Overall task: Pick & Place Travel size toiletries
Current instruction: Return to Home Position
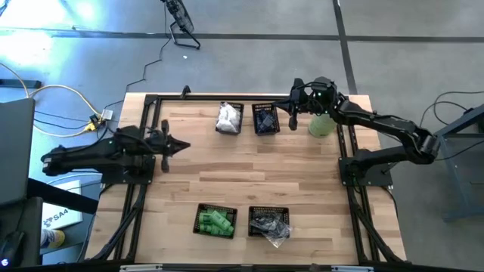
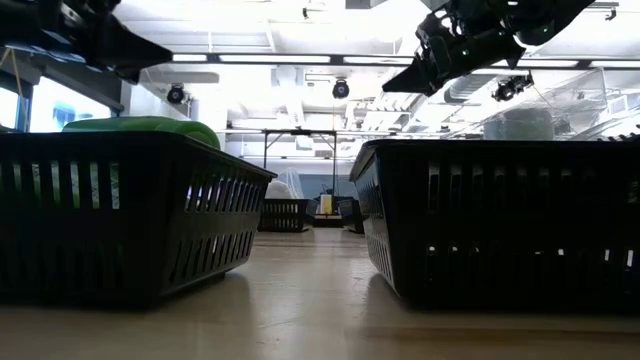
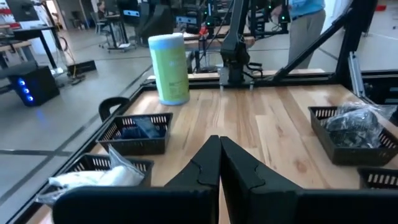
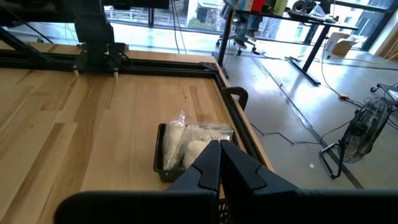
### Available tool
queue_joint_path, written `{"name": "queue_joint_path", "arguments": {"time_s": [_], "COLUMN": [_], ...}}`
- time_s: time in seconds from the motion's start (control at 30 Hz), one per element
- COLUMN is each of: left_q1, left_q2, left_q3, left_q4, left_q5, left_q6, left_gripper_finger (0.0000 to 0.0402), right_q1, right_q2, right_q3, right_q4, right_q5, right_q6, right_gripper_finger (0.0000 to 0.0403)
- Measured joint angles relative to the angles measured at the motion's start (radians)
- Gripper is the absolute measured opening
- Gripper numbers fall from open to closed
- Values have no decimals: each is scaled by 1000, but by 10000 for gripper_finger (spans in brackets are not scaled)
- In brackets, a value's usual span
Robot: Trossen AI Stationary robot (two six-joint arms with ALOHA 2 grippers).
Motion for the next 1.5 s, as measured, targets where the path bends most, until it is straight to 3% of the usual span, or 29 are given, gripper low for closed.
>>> {"name": "queue_joint_path", "arguments": {"time_s": [0.47, 0.97, 1.17, 1.5], "left_q1": [0, 0, 0, 0], "left_q2": [-229, -227, -226, -227], "left_q3": [0, -3, -114, -177], "left_q4": [-167, -197, -92, -31], "left_q5": [-2, -2, -1, 0], "left_q6": [-50, -74, -74, -50], "left_gripper_finger": [1, 1, 1, 1], "right_q1": [-7, -41, -41, -41], "right_q2": [0, 0, 0, 0], "right_q3": [0, 0, 0, 0], "right_q4": [0, -1, -1, -6], "right_q5": [5, 3, 2, 1], "right_q6": [0, 17, 18, 34], "right_gripper_finger": [2, 2, 2, 2]}}
